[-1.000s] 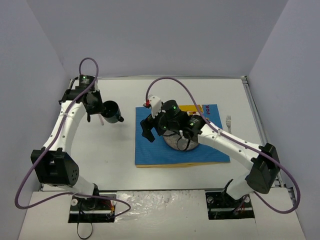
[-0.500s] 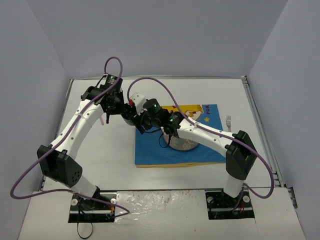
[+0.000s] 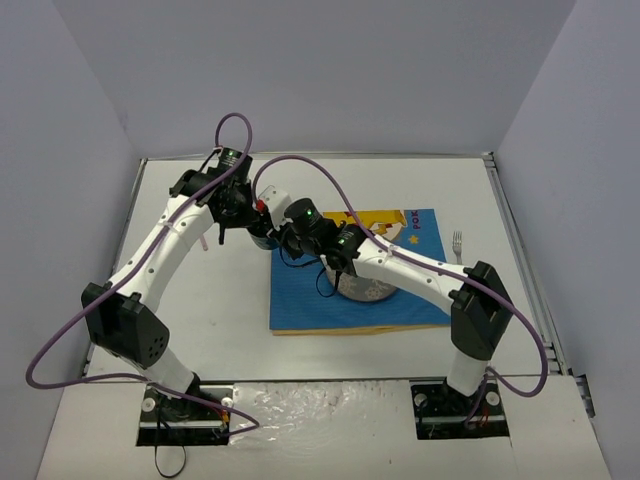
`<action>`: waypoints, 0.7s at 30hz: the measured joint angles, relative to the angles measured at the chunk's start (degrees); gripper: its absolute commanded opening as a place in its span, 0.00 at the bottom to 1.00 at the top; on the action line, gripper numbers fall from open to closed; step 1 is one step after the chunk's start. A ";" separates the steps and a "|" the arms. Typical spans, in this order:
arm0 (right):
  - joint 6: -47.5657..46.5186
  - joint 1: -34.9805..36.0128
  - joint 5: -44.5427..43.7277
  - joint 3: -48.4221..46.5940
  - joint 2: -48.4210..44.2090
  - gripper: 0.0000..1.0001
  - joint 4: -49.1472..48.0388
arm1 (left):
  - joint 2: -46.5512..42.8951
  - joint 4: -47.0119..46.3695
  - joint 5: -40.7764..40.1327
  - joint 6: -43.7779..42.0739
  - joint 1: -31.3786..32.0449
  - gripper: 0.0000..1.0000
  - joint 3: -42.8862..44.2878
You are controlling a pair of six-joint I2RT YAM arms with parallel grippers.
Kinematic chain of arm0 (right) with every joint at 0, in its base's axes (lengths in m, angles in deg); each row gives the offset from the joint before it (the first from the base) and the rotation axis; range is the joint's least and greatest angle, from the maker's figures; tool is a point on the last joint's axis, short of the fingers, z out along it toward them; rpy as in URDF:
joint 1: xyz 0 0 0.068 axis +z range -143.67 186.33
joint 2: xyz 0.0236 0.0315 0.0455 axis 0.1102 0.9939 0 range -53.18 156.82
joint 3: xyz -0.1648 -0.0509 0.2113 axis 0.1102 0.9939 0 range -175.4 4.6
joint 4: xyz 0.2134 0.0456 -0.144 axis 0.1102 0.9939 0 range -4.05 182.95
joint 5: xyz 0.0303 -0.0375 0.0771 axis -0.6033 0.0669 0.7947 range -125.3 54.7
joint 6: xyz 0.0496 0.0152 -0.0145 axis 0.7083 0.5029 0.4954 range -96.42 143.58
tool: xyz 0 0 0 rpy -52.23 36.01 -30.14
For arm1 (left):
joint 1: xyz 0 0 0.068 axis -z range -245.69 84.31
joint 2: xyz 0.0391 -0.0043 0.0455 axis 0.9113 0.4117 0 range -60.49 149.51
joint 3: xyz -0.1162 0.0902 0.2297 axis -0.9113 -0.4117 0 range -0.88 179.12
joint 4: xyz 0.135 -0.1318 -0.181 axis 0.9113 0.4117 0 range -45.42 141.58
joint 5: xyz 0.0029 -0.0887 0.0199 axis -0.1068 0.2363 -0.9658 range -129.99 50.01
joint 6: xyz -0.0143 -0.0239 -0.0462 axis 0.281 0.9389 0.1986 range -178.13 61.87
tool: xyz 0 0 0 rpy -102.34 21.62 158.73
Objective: Set the dinner table for one person
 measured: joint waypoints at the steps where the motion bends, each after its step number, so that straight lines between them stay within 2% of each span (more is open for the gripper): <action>1: -0.05 0.00 -0.12 0.00 0.00 0.00 -0.09 | 0.00 -0.08 0.00 0.00 0.01 0.00 0.04; 2: -0.08 0.00 -0.23 0.01 0.00 0.00 -0.15 | 0.00 -0.14 0.00 -0.02 0.01 0.05 0.05; 3: -0.08 0.00 -0.28 0.02 0.00 0.00 -0.17 | 0.00 -0.14 0.01 -0.02 0.01 0.15 0.05; 4: -0.08 -0.03 -0.31 0.07 0.00 0.00 -0.27 | 0.00 -0.17 0.06 -0.02 0.01 0.18 0.05; 5: -0.11 -0.15 -0.34 0.31 -0.01 0.00 -0.64 | -0.01 -0.27 0.26 -0.10 0.01 0.31 0.05; 7: -0.23 -0.59 -0.35 1.39 -0.04 0.00 -1.21 | -0.15 -0.64 0.98 -0.37 0.01 0.46 0.05; 13: -0.79 -4.38 0.05 9.68 -1.70 0.00 -2.16 | -1.75 -2.68 2.35 -0.73 -0.65 0.72 -0.36; 17: -1.50 -9.04 0.73 16.09 -6.06 0.00 -2.20 | -4.14 -5.23 2.90 -1.42 -2.69 0.88 -3.19; 21: -2.94 -16.06 1.79 21.83 -14.31 0.00 -2.38 | -8.31 -8.45 3.16 -2.77 -6.54 0.97 -10.37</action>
